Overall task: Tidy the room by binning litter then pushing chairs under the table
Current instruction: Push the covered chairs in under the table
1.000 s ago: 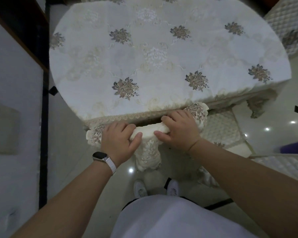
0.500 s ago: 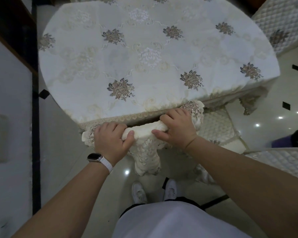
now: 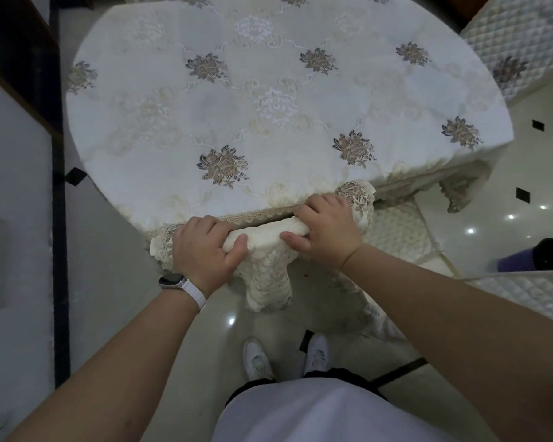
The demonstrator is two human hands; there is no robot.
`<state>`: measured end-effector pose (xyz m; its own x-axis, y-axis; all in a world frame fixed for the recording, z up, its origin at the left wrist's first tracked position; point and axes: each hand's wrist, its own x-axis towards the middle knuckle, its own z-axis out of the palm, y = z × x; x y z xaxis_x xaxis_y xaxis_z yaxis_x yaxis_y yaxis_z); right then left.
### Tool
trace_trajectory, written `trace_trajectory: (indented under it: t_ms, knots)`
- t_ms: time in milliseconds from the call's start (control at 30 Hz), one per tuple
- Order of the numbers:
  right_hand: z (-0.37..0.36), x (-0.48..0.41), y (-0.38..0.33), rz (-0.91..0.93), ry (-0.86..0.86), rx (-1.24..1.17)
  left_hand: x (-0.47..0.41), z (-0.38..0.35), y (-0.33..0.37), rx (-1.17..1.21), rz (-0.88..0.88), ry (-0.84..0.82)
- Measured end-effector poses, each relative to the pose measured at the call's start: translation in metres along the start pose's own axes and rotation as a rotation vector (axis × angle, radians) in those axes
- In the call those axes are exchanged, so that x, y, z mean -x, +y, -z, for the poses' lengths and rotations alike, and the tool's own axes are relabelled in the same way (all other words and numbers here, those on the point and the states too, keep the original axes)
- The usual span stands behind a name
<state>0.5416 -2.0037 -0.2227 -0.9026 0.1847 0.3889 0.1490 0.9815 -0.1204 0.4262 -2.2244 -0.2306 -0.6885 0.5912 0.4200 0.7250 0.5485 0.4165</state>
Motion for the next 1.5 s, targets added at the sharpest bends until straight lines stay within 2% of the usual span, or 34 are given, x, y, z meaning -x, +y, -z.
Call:
trace_trajectory:
  t_ms: [133,267,433,600,700,800,1133,1300,1500]
  knots:
    - [0.009,0.002,-0.002,0.011,-0.059,-0.045,0.004,0.005,0.005,0.046,0.041,-0.060]
    - [0.019,0.011,-0.002,0.090,0.005,-0.097,0.011,0.010,0.024,0.078,0.037,-0.095]
    - [0.042,0.033,0.026,0.125,-0.033,-0.108,0.005,0.000,0.071,0.064,-0.089,-0.145]
    - [0.078,0.079,0.096,0.125,-0.132,-0.018,-0.010,-0.030,0.142,0.078,-0.318,-0.185]
    - [0.102,0.113,0.143,0.083,-0.123,0.050,-0.018,-0.054,0.186,0.102,-0.422,-0.245]
    - [0.125,0.149,0.186,0.001,-0.104,0.105,-0.025,-0.083,0.230,0.106,-0.506,-0.328]
    - [0.181,0.247,0.275,-0.305,-0.182,0.275,-0.052,-0.171,0.352,0.274,-0.793,-0.410]
    - [0.197,0.276,0.297,-0.569,-0.148,0.321,-0.074,-0.208,0.386,0.380,-0.965,-0.465]
    - [0.226,0.309,0.301,-0.919,-0.109,0.413,-0.093,-0.254,0.433,0.500,-1.202,-0.616]
